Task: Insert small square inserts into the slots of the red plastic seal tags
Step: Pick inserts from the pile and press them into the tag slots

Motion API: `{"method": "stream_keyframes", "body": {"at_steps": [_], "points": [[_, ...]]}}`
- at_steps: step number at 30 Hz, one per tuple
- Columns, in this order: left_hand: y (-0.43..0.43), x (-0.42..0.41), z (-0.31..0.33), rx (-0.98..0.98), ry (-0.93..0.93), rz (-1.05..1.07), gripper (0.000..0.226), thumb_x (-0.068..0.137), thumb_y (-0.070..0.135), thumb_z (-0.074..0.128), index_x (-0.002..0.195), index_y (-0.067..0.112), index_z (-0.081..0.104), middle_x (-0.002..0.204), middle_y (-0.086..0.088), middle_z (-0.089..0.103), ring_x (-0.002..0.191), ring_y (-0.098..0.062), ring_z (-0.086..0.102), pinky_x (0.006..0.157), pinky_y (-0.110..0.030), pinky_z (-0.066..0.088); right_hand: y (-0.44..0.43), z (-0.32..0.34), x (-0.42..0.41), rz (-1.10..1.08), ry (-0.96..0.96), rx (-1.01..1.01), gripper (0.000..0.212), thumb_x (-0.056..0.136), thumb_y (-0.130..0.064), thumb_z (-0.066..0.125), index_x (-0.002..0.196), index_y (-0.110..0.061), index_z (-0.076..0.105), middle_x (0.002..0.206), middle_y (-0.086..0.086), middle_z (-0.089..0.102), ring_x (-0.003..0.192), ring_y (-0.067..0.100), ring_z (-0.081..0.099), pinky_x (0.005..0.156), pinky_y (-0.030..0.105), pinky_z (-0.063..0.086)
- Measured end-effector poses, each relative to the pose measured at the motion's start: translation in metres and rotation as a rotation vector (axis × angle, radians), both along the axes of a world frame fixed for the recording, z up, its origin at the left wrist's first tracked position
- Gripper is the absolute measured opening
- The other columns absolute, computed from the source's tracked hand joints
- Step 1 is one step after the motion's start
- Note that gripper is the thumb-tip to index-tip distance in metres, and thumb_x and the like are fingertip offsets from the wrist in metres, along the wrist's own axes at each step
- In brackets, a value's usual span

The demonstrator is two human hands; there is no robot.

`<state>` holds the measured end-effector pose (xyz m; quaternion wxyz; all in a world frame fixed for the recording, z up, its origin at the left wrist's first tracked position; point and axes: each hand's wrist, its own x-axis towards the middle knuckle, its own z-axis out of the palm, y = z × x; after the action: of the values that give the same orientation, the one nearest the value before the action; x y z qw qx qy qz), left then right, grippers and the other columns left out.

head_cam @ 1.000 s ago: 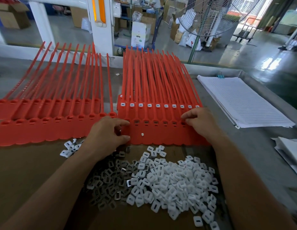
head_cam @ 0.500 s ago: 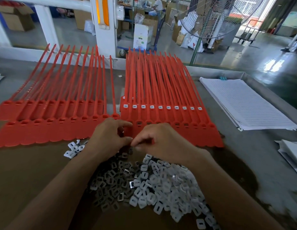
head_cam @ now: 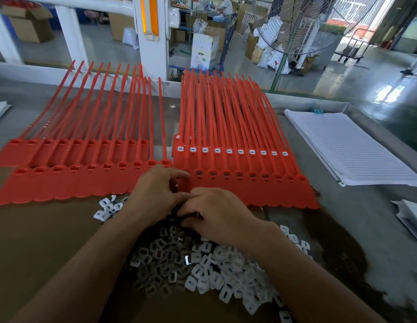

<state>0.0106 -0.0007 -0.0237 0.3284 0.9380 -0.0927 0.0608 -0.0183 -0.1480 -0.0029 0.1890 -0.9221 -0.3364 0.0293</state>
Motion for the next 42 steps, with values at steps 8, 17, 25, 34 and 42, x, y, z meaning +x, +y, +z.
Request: {"method": "stream_keyframes", "body": {"at_steps": [8,17,25,34,42], "points": [[0.001,-0.001,0.0,-0.019,0.002,-0.028,0.046,0.071,0.026,0.072,0.116,0.026,0.061,0.097,0.004,0.055,0.077,-0.002,0.048,0.067,-0.016,0.033,-0.004,0.008,-0.003,-0.053,0.006,0.116,0.016,0.085,-0.017,0.047,0.085,-0.012,0.063,0.082,-0.007,0.053,0.077,0.013,0.052,0.065,0.028,0.04],[0.0,-0.002,0.001,-0.005,0.01,-0.01,0.047,0.073,0.028,0.074,0.117,0.03,0.059,0.09,0.01,0.047,0.078,-0.002,0.044,0.075,-0.019,0.033,-0.041,0.018,0.022,-0.344,0.086,0.086,0.021,0.083,-0.02,0.051,0.063,-0.017,0.057,0.056,-0.006,0.052,0.046,0.005,0.039,0.049,0.019,0.033],[0.001,-0.001,-0.001,-0.015,-0.009,-0.011,0.047,0.071,0.028,0.075,0.116,0.029,0.061,0.083,0.016,0.045,0.076,-0.001,0.044,0.074,-0.02,0.033,-0.098,0.019,0.046,-0.59,0.002,0.328,0.007,0.08,-0.018,0.067,0.075,-0.015,0.071,0.068,-0.014,0.061,0.068,0.002,0.056,0.064,0.021,0.043],[0.003,-0.002,-0.002,-0.025,-0.013,-0.009,0.046,0.073,0.028,0.074,0.117,0.03,0.06,0.084,0.019,0.044,0.073,0.004,0.043,0.064,-0.013,0.03,-0.134,0.016,0.047,-0.63,0.019,0.193,0.011,0.084,-0.005,0.06,0.081,-0.006,0.07,0.079,-0.002,0.063,0.08,0.011,0.053,0.075,0.025,0.036],[0.002,-0.001,-0.001,-0.034,-0.008,-0.005,0.046,0.072,0.027,0.074,0.116,0.029,0.061,0.083,0.019,0.044,0.072,0.003,0.043,0.069,-0.017,0.032,-0.142,0.011,0.05,-0.742,-0.001,0.253,0.007,0.079,-0.009,0.068,0.075,-0.014,0.067,0.079,-0.004,0.061,0.079,0.009,0.053,0.068,0.025,0.036]]}}
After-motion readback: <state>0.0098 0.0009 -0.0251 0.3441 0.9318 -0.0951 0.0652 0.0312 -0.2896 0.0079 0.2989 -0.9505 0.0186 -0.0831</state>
